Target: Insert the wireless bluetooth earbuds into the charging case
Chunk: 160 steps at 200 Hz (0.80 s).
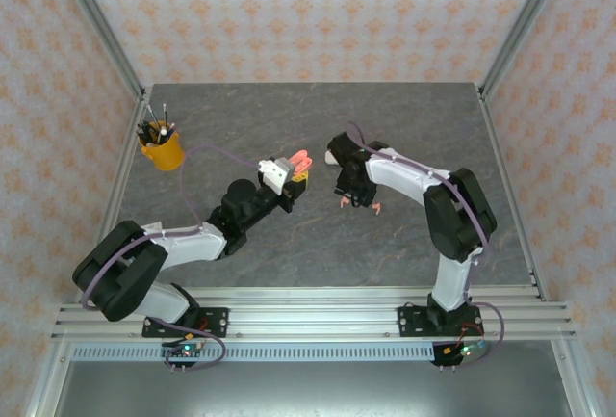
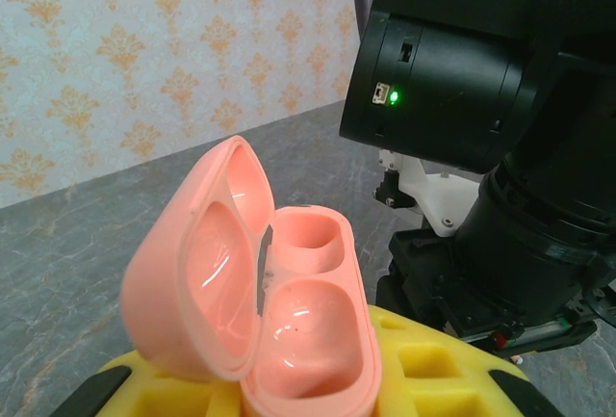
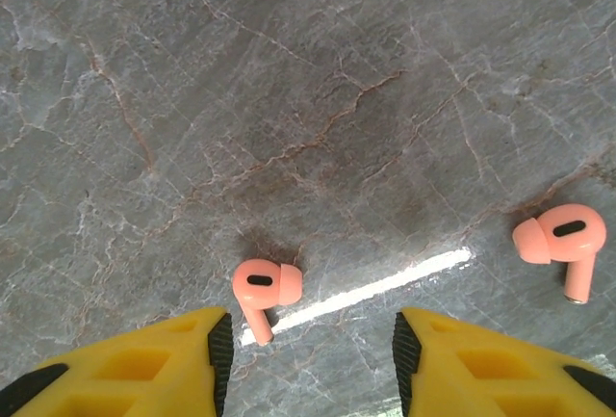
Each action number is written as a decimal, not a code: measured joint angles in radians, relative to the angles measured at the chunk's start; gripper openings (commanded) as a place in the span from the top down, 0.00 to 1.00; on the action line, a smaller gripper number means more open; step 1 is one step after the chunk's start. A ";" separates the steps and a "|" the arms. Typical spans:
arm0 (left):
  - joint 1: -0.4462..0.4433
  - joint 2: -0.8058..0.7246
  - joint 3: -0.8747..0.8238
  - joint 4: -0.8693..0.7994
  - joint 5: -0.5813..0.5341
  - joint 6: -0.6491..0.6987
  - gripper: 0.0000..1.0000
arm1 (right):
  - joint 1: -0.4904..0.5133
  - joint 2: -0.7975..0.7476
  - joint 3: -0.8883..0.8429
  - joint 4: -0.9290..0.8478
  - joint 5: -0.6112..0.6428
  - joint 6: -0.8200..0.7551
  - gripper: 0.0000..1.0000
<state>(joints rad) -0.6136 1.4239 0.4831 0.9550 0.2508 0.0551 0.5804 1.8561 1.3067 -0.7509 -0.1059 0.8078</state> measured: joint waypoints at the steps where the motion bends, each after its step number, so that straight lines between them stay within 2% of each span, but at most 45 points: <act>1: 0.000 0.000 0.000 0.000 0.000 0.000 1.00 | 0.000 0.000 0.000 0.000 0.000 0.001 0.50; 160: 0.000 0.006 0.000 0.005 0.000 0.000 1.00 | 0.021 0.108 0.048 0.018 -0.024 0.057 0.51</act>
<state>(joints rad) -0.6136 1.4296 0.4831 0.9604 0.2508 0.0547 0.6018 1.9644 1.3544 -0.7326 -0.1303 0.8646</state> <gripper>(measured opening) 0.234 0.493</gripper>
